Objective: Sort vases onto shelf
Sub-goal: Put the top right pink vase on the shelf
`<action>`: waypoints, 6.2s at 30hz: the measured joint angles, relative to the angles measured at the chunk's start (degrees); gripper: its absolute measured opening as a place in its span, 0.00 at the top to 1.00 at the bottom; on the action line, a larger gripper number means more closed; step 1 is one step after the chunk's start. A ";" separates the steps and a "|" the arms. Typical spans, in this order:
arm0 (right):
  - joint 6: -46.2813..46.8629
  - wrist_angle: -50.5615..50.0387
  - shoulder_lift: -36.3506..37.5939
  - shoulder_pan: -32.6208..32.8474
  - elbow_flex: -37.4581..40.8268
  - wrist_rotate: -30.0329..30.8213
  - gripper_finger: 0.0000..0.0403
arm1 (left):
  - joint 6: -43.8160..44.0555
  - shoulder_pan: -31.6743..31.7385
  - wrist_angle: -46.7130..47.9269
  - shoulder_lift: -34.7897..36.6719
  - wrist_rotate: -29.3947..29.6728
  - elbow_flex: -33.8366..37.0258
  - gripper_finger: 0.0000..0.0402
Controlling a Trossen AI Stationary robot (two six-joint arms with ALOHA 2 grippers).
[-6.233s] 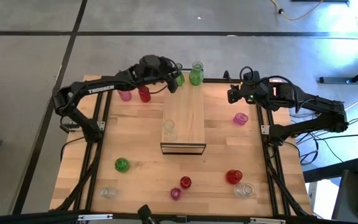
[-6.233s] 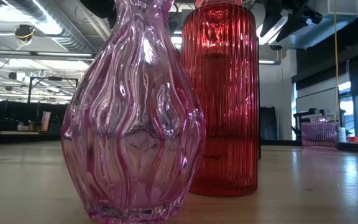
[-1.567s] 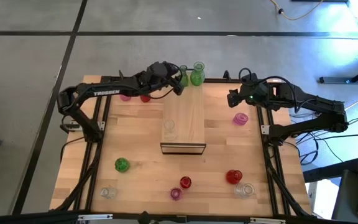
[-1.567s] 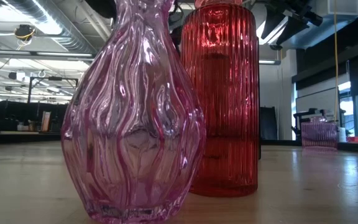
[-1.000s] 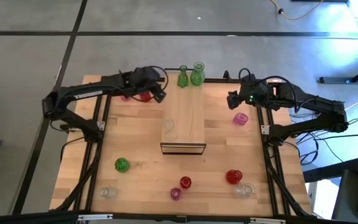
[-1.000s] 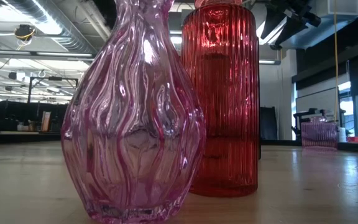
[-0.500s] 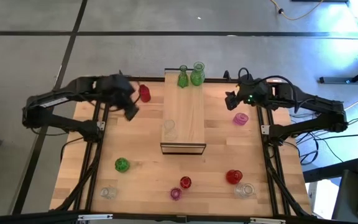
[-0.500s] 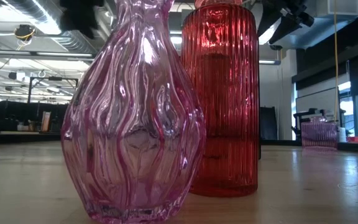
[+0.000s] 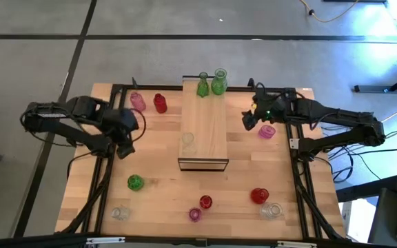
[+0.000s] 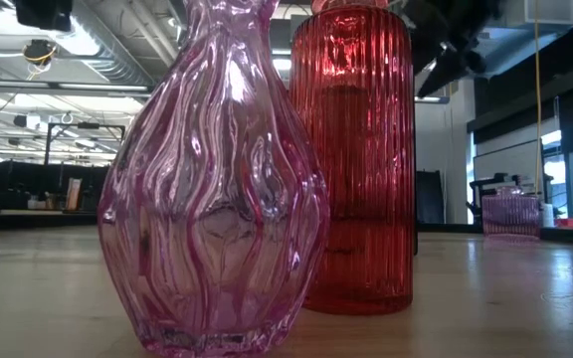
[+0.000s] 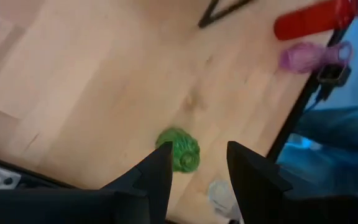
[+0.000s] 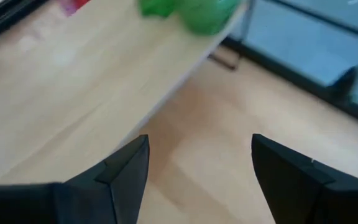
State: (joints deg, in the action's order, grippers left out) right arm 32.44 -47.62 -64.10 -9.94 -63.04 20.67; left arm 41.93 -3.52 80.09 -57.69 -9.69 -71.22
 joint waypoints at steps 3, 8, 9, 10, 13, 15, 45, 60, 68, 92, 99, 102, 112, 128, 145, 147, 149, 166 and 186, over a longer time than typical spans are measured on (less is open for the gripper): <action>1.38 0.66 0.22 2.22 3.02 -0.93 0.35 | 2.37 -4.14 0.07 0.00 4.19 0.00 0.64; 16.69 -9.80 2.42 9.09 4.71 7.44 0.35 | 6.73 -8.11 0.08 0.00 10.58 0.00 0.64; 20.98 -13.06 3.08 10.82 4.99 8.58 0.35 | 7.43 -8.70 0.07 -0.02 11.60 0.00 0.64; 25.07 -16.67 3.57 12.47 5.24 9.47 0.35 | 7.87 -9.30 0.08 -0.01 12.54 0.00 0.64; 36.33 -25.71 5.48 17.73 5.76 10.80 0.35 | 8.89 -10.74 -0.41 0.00 15.50 0.61 0.64; 40.46 -30.35 6.71 20.87 6.32 10.85 0.35 | 8.94 -11.21 -0.41 -0.02 17.13 1.58 0.64; 25.52 -17.45 19.83 12.55 23.69 2.43 0.36 | 4.92 -11.24 -10.47 -0.02 18.15 6.88 0.64; 27.37 -9.45 18.88 4.66 32.31 1.80 0.32 | 4.45 -11.24 -11.82 -0.04 18.02 6.88 0.64; 30.02 -8.69 17.74 4.67 35.07 -3.60 0.30 | 4.44 -11.24 -14.86 -0.04 19.06 6.88 0.64; 13.57 30.48 0.63 1.14 38.46 -1.87 0.30 | 3.97 -11.24 -15.47 -0.02 21.54 6.88 0.64; 12.96 35.06 -4.93 1.29 38.42 4.11 0.30 | 3.98 -11.24 -15.73 -0.04 22.10 6.88 0.64; 11.78 34.85 -7.11 1.29 38.42 7.59 0.30 | 3.99 -11.24 -16.90 -0.04 22.27 6.88 0.64; 22.77 26.89 -9.63 1.29 38.42 8.41 0.30 | 5.63 -11.24 -18.23 -0.04 21.70 6.88 0.64; 21.35 12.26 -9.61 1.29 34.62 14.66 0.38 | 5.48 -11.24 -23.43 -0.04 22.68 6.88 0.64; 9.56 31.25 -10.49 -7.15 34.56 17.81 0.85 | 4.94 -11.23 -24.25 -0.04 24.07 6.88 0.64; 8.97 32.43 -10.49 -7.02 34.55 17.27 0.86 | 4.94 -11.23 -24.28 -0.04 24.06 6.88 0.64; 9.14 32.82 -10.49 -6.97 34.55 16.80 0.86 | 4.96 -11.22 -24.36 -0.04 24.05 6.88 0.64; 10.16 31.91 -10.24 -4.88 34.60 3.76 0.79 | 4.55 -11.22 -25.09 -0.04 23.99 6.88 0.64; 8.90 47.33 -10.42 -0.75 41.41 4.43 0.12 | 4.50 -11.24 -28.17 -0.05 25.18 6.88 0.64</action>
State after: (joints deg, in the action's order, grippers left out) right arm 41.34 -0.28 -74.52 -10.68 -21.64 25.10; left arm 46.44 -14.76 51.92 -57.74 15.49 -64.34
